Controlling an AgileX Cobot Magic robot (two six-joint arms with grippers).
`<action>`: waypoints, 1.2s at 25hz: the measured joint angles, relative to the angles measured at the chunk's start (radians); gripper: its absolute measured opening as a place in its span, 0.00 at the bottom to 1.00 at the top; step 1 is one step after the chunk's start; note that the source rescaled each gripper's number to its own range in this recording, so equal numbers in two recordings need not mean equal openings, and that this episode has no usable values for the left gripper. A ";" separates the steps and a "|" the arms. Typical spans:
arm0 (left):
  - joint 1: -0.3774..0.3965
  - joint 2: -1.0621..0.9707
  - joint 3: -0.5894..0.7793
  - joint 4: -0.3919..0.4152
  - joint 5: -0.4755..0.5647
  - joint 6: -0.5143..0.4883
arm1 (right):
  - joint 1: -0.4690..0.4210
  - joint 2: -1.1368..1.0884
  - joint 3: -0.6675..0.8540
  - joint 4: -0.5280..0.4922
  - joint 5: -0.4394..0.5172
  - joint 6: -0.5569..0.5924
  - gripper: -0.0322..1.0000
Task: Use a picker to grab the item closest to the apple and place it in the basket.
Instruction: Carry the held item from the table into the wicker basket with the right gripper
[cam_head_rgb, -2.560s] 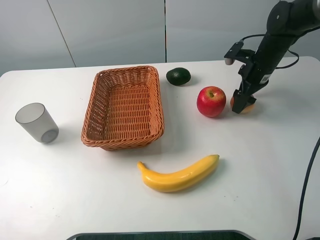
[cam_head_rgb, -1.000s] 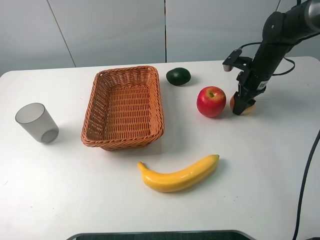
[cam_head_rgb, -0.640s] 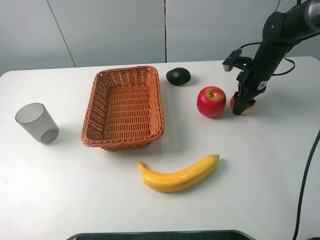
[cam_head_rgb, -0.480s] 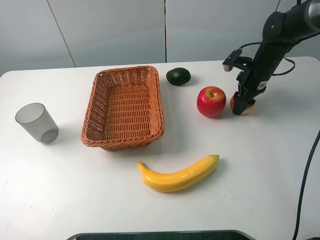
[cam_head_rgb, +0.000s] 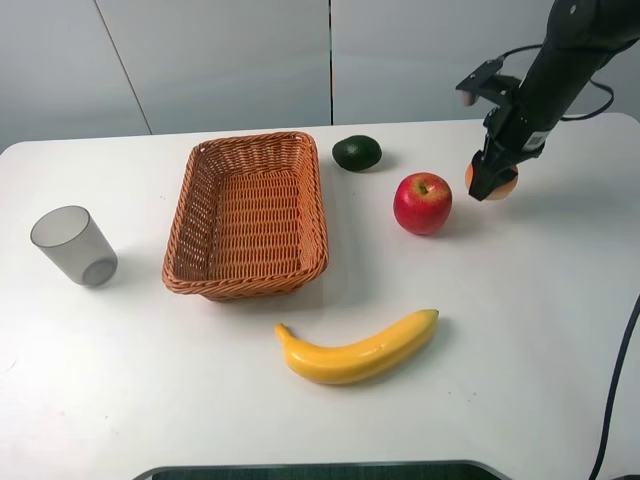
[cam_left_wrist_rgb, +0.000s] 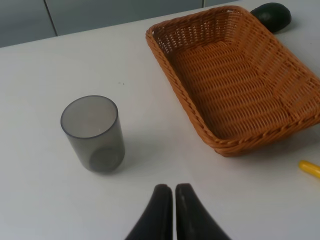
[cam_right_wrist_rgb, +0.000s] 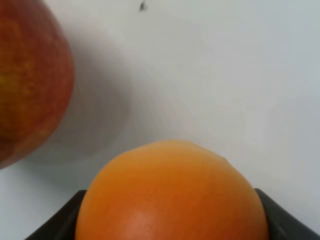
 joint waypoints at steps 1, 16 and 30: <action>0.000 0.000 0.000 0.000 0.000 0.000 | 0.002 -0.018 0.000 0.000 0.012 0.023 0.05; 0.000 0.000 0.000 0.000 0.000 0.000 | 0.218 -0.229 0.000 -0.072 0.142 0.643 0.05; 0.000 0.000 0.000 0.000 0.000 0.000 | 0.508 -0.233 -0.005 -0.076 0.103 0.890 0.05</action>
